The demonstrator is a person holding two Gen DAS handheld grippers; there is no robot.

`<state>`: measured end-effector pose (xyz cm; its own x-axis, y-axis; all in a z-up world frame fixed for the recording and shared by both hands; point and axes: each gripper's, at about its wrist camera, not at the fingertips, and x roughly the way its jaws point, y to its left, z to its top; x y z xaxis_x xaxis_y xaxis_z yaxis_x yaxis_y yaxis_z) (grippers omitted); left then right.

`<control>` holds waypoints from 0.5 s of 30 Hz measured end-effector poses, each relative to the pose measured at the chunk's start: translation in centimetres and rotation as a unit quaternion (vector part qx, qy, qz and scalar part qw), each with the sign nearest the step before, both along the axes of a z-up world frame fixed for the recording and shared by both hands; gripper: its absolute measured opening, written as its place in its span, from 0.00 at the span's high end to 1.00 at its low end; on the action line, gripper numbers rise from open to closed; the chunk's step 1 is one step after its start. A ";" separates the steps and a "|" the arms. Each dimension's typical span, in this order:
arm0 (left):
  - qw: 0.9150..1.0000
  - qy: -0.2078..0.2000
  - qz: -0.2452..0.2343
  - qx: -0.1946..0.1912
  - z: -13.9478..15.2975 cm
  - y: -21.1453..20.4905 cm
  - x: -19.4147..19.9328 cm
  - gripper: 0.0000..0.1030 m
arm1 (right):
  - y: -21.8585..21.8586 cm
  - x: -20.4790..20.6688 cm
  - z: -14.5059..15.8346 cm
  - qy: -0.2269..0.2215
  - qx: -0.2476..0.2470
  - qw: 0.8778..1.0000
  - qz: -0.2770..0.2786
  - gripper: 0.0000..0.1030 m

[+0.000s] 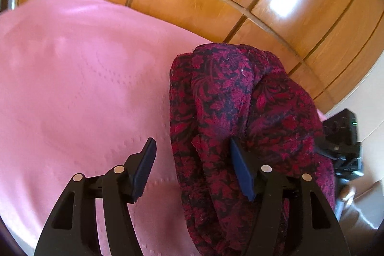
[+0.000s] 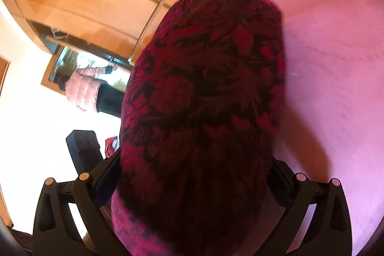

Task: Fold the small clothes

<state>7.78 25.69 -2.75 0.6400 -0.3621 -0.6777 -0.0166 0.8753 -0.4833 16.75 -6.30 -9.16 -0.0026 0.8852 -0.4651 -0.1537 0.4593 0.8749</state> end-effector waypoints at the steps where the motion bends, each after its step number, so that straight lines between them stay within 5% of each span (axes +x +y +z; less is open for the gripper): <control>1: 1.000 0.000 -0.002 -0.018 -0.3 0.3 0.0 0.40 | 0.4 0.4 -0.1 0.000 0.001 1.000 0.009 0.02; 4: 0.996 -0.001 -0.013 -0.092 -1.6 1.5 0.1 0.41 | 1.3 1.4 -0.6 0.008 0.011 1.000 0.026 0.02; 7: 0.988 -0.004 -0.028 -0.155 -2.7 1.8 0.1 0.44 | 1.0 0.8 0.8 -0.007 0.009 1.000 0.022 0.13; 15: 0.980 -0.036 -0.087 -0.173 -0.2 -2.5 0.2 0.46 | -3.3 -2.1 5.2 -0.066 0.008 0.998 -0.012 0.24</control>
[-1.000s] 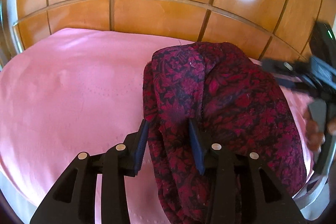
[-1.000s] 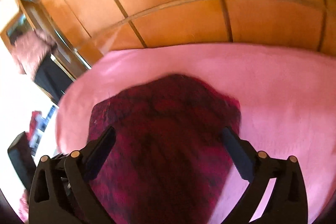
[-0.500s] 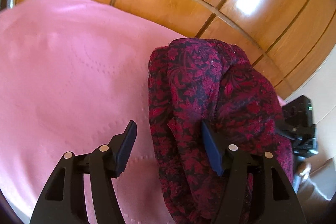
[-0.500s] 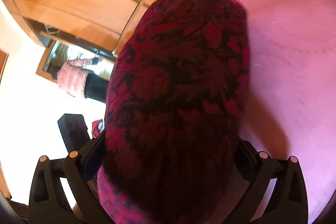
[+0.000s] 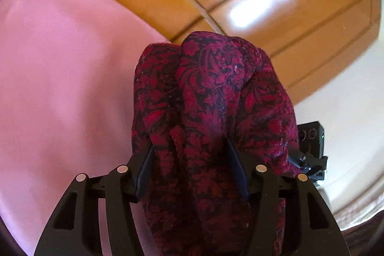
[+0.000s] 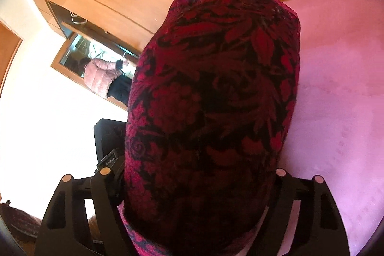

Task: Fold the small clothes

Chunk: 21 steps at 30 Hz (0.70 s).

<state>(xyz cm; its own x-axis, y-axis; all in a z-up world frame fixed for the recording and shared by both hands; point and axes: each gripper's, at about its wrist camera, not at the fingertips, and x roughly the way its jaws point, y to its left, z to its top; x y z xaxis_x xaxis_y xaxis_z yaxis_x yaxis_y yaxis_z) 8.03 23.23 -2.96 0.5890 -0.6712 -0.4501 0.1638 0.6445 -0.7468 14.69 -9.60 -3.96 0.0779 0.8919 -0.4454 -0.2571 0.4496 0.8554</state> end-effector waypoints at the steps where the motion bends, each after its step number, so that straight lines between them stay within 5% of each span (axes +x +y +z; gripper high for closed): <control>1: 1.000 -0.004 -0.014 0.003 0.5 -1.2 0.4 0.46 | -1.4 -0.3 0.5 -0.006 -0.001 1.000 -0.013 0.24; 9: 0.987 -0.053 -0.142 0.045 5.1 -15.7 7.4 0.48 | -14.4 -1.0 3.1 -0.057 -0.034 0.986 -0.152 0.25; 14: 0.972 -0.052 -0.208 0.100 6.4 -26.1 12.0 0.51 | -23.4 -1.0 0.8 -0.047 -0.068 0.963 -0.256 0.25; 17: 0.953 -0.037 -0.231 0.194 5.3 -32.2 13.0 0.57 | -26.8 -1.5 -2.6 -0.005 -0.100 0.950 -0.297 0.25; 19: 0.930 -0.046 -0.232 0.282 3.7 -35.4 12.4 0.56 | -27.6 -2.3 -5.1 0.026 -0.123 0.944 -0.305 0.23; 21: 0.923 -0.075 -0.222 0.307 3.4 -36.4 11.1 0.56 | -28.1 -3.3 -5.9 0.029 -0.118 0.939 -0.321 0.19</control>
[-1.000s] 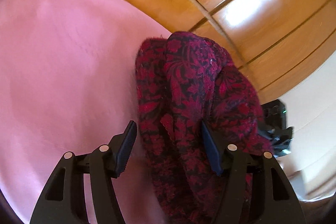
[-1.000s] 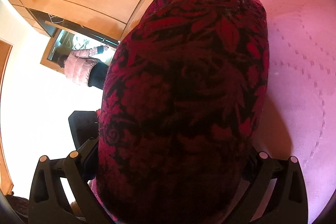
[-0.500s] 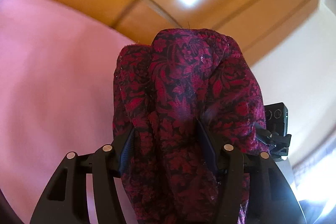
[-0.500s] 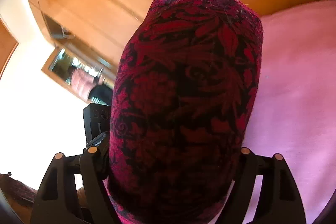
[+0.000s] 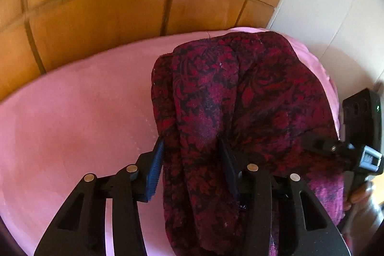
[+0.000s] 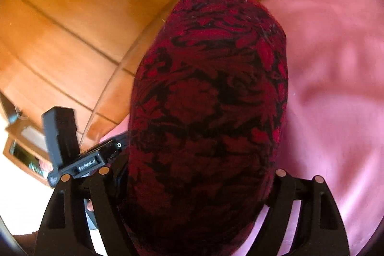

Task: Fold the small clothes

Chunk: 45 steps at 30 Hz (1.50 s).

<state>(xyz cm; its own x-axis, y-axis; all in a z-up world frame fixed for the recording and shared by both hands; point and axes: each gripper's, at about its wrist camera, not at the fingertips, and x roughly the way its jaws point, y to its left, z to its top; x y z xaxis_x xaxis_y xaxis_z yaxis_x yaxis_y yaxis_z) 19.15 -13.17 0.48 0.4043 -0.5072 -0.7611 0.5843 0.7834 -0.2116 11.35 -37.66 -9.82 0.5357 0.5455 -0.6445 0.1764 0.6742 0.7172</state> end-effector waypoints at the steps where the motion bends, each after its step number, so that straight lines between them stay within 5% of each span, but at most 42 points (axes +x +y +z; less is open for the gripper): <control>1: 1.000 -0.007 0.004 0.003 0.2 -0.1 -0.4 0.56 | 0.0 -0.2 0.3 0.000 -0.005 1.000 -0.004 0.17; 6: 0.998 -0.050 0.034 0.028 1.0 0.3 -3.3 0.56 | 1.8 -1.2 5.1 -0.004 -0.112 0.993 -0.023 0.14; 9: 0.997 -0.054 0.045 0.025 1.1 1.1 -3.7 0.56 | 4.0 -1.3 9.1 -0.026 -0.208 0.977 -0.045 0.29; 12: 0.997 -0.052 0.056 0.021 1.5 0.9 -2.4 0.56 | 5.2 -0.4 11.9 -0.053 -0.231 0.970 -0.049 0.39; 16: 0.995 -0.070 0.063 0.044 1.9 0.4 -2.5 0.57 | 6.0 2.7 10.2 -0.015 -0.276 0.961 0.005 0.47; 20: 0.993 -0.070 0.079 0.053 1.3 0.1 -1.9 0.57 | 8.4 4.9 5.9 0.015 -0.362 0.931 0.040 0.36; 28: 0.992 -0.071 0.096 0.031 0.7 0.7 -2.9 0.57 | 7.8 3.0 5.5 -0.018 -0.364 0.931 0.036 0.33; 32: 0.991 -0.087 0.100 0.027 0.6 0.7 -3.8 0.57 | 7.0 1.6 5.0 -0.042 -0.338 0.940 0.014 0.33; 45: 0.990 -0.080 0.111 0.016 1.0 1.7 -4.2 0.56 | 7.9 -1.0 8.9 -0.026 -0.334 0.942 0.010 0.28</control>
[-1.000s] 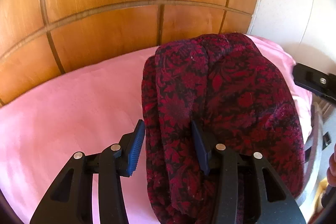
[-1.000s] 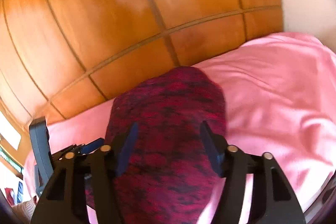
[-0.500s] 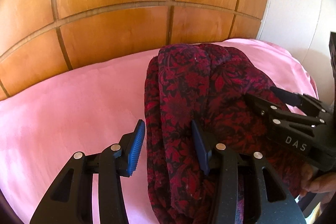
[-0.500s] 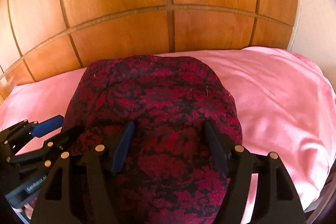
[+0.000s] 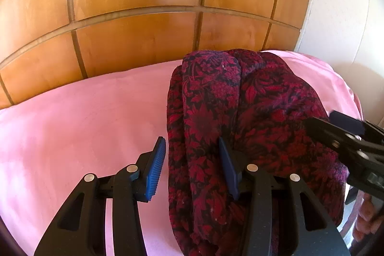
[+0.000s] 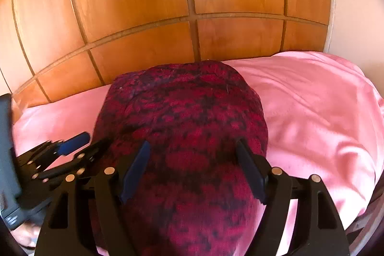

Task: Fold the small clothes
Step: 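Open both tools and pull them back from the folded cardigan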

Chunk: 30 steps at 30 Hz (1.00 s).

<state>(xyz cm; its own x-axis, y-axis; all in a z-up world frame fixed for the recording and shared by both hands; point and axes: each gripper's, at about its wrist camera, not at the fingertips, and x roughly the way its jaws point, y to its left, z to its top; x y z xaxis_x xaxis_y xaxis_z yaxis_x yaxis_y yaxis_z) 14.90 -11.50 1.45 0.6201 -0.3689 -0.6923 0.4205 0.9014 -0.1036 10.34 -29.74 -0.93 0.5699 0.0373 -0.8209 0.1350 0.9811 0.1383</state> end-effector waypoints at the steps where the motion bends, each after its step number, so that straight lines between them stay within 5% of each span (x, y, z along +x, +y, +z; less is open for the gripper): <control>1: 1.000 0.001 0.001 -0.001 0.0 0.0 0.0 0.56 | 0.1 -0.6 0.3 0.001 0.002 1.000 -0.001 0.28; 15: 0.999 0.026 0.015 -0.042 -0.9 1.5 0.5 0.51 | 2.4 -3.0 -0.9 0.040 -0.018 0.999 -0.014 0.25; 18: 0.998 0.023 0.032 -0.050 -0.2 2.6 -0.1 0.39 | 2.3 -3.4 -0.2 0.036 -0.012 0.999 -0.025 0.24; 30: 0.996 -0.008 0.074 -0.045 2.3 6.3 -4.5 0.34 | 5.1 -6.5 3.5 -0.013 -0.058 0.995 -0.084 0.06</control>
<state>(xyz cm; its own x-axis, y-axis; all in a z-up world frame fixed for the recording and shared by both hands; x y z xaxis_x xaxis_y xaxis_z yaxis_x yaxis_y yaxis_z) 10.42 -5.15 3.70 0.6830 -0.3327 -0.6502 0.2852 0.9410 -0.1819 3.86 -24.67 2.53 0.5813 -0.1550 -0.7988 0.2972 0.9543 0.0311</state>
